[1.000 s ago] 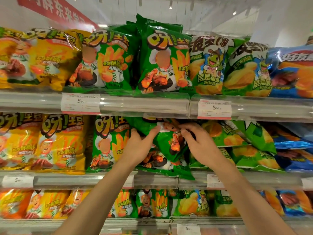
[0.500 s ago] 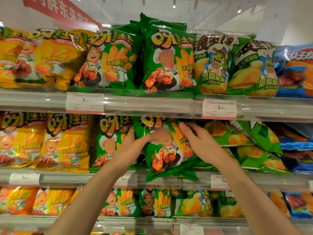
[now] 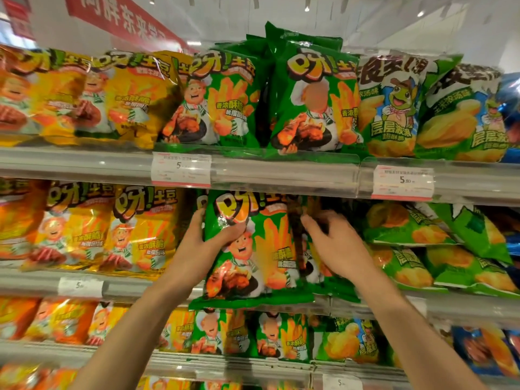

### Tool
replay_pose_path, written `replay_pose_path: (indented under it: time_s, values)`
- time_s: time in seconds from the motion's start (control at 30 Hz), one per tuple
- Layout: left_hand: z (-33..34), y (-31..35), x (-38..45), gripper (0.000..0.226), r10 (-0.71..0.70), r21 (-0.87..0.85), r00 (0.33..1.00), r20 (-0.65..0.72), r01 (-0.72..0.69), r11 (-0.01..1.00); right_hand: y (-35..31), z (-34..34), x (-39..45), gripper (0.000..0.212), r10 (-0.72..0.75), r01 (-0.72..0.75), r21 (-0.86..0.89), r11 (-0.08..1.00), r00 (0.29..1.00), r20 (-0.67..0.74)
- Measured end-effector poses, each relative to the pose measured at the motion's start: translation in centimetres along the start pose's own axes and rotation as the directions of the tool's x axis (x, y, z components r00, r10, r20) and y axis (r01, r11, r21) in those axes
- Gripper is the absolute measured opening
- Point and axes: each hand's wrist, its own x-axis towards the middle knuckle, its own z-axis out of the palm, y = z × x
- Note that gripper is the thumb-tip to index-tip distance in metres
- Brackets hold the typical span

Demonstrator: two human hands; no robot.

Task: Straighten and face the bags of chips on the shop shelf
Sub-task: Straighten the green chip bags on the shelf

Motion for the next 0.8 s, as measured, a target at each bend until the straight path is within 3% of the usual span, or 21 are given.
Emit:
replay_pose_path:
  time_s: [0.13,0.2,0.4,0.57,0.7,0.8]
  values:
    - [-1.9,0.0,-0.2,0.08,0.071,0.074,0.998,-0.002,-0.07,0.995,0.5,1.8,1.9,0.101,0.229,-0.178,-0.246,0.953,0.953,0.197]
    - [-2.5,0.2,-0.4,0.067,0.066,0.078,0.997,-0.03,-0.063,0.995,0.4,2.4,2.0,0.112,0.284,-0.21,-0.266,0.941,0.916,0.283]
    - [-4.2,-0.1,-0.4,0.056,0.06,0.158,0.998,-0.028,-0.055,0.986,1.6,2.9,2.2,0.116,0.279,-0.259,-0.12,0.958,0.937,0.211]
    - [-5.3,-0.2,-0.3,0.06,0.078,0.173,0.997,-0.001,-0.077,0.982,1.5,1.7,1.5,0.075,0.167,-0.167,0.049,0.985,0.986,-0.004]
    - [-5.6,-0.3,-0.2,0.055,0.072,0.171,0.997,0.007,-0.072,0.983,1.8,1.9,1.5,0.049,0.082,-0.052,0.18,0.982,0.983,-0.163]
    - [-5.6,-0.3,-0.2,0.054,0.072,0.157,0.997,0.004,-0.072,0.985,1.5,2.9,2.1,0.044,-0.011,0.057,0.157,0.986,0.96,-0.281]
